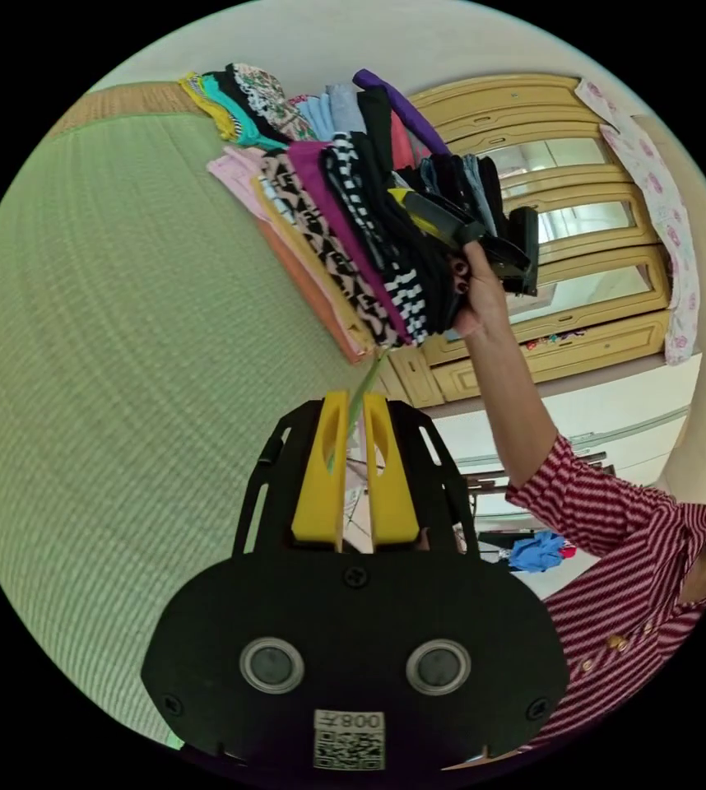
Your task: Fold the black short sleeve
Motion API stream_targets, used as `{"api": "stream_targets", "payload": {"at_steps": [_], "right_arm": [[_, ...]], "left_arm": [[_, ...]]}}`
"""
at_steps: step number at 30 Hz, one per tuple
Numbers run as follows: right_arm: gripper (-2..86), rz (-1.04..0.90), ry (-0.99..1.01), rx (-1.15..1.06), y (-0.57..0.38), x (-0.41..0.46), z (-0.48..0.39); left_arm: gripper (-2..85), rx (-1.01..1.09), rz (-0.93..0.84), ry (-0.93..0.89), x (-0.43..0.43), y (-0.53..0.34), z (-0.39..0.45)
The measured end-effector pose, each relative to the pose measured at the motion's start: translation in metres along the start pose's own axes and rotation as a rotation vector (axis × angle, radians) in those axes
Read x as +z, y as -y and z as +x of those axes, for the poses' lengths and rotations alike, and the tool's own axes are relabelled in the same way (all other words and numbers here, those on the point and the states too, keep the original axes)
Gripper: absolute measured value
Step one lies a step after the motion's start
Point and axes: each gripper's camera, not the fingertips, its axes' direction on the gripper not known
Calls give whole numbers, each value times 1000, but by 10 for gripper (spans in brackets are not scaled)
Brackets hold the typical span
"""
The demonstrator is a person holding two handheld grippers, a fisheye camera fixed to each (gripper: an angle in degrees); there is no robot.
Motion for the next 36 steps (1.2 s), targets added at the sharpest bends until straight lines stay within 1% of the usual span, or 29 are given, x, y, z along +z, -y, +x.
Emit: {"api": "stream_targets", "payload": {"at_steps": [5,9,11,15,17,21,23,25,28,32,36], "right_arm": [[1,85,-99,-44,1,-19,-48],[1,-14,-196,-67,9,15,-79],[1,-2,-211,-75,10,20,-92],[1,6,-208,-38,17,13,-109],[1,43,-194,-40,19,1,-122],[3,190,-191,-117,23,-25,-177],[5,206,-192,-157,33,-22,-203],[12,196,-192,-201,55,-6,-230],[30,167,-232,-199,98,26,-247],[56,136,-207,-189,162,64,-252],[61,99,-260,-126,233,108,-236]], "left_arm": [[18,-56,-27,241,-29,-38,-27],[8,-115,-79,377,-28,-57,-45],[4,-130,-127,421,-18,-62,-52],[2,-103,-100,417,-13,-63,-54],[2,-78,-102,423,-9,-61,-55],[2,-3,-95,457,-3,-60,-55],[2,59,-86,482,2,-60,-56],[2,88,-81,494,4,-59,-58],[2,129,-74,482,4,-56,-67],[2,156,-63,412,2,-48,-89],[2,164,-63,362,0,-37,-108]]}}
